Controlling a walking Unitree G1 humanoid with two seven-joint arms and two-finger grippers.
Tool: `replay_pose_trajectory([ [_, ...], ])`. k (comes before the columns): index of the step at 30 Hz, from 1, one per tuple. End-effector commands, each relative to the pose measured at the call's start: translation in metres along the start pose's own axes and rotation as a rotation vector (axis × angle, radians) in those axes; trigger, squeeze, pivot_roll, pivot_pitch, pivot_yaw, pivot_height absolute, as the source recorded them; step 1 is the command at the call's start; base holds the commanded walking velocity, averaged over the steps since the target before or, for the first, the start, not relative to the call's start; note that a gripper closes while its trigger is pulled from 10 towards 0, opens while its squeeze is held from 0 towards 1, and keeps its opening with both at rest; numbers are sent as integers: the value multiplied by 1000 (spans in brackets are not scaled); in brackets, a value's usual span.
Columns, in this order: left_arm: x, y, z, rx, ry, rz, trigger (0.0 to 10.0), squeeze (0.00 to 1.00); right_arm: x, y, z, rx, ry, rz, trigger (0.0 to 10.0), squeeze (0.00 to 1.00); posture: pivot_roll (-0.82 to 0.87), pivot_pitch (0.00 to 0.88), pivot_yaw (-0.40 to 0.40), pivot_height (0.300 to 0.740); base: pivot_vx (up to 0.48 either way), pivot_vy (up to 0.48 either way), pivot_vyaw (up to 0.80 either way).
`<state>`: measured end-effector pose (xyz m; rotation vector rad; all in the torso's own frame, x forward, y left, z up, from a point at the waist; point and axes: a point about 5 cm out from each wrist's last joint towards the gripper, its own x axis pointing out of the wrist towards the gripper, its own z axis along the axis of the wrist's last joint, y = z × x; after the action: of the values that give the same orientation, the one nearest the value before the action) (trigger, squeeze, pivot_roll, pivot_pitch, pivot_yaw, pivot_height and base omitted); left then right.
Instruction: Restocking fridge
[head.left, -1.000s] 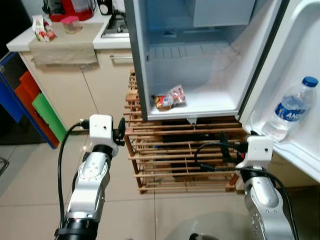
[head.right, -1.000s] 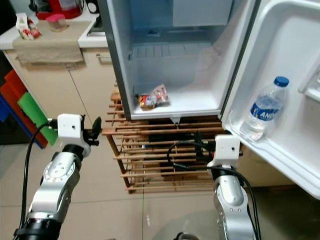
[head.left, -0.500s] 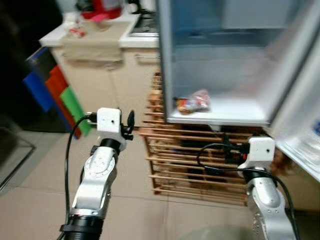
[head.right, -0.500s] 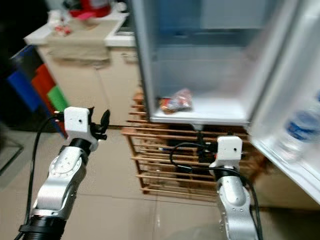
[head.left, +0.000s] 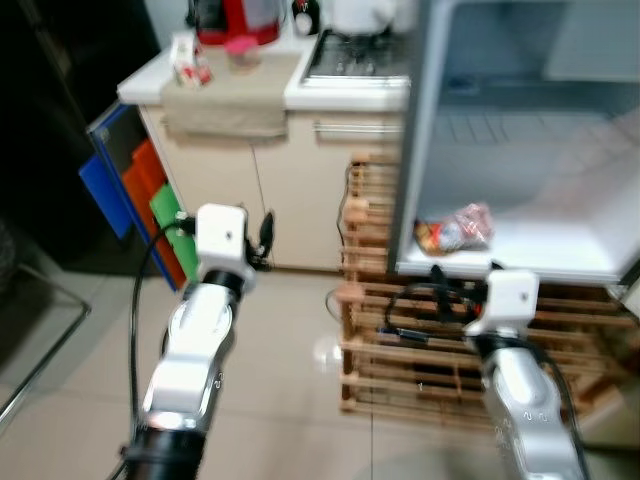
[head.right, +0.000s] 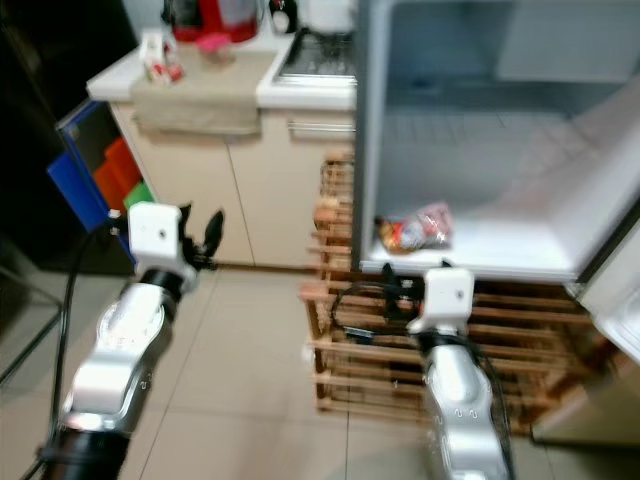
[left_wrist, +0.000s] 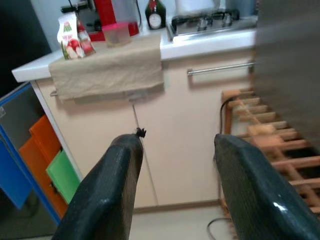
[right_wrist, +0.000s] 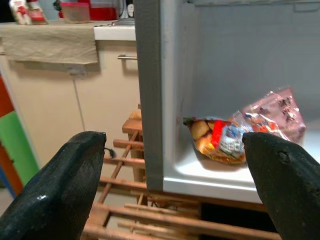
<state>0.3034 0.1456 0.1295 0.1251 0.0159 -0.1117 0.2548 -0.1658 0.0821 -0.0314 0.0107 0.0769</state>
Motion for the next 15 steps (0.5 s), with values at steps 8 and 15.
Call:
replay_pose_trajectory([
  [8,5,-17,4,12,-3,-64,10000,0,1,-10,-1,-17,10,-41,10000,0,-62,0,72,740,0,0,-600],
  [15,5,-18,8,36,-34,-76,10000,0,2,-12,0,-47,12,-34,10000,0,-57,0,65,740,0,0,0],
])
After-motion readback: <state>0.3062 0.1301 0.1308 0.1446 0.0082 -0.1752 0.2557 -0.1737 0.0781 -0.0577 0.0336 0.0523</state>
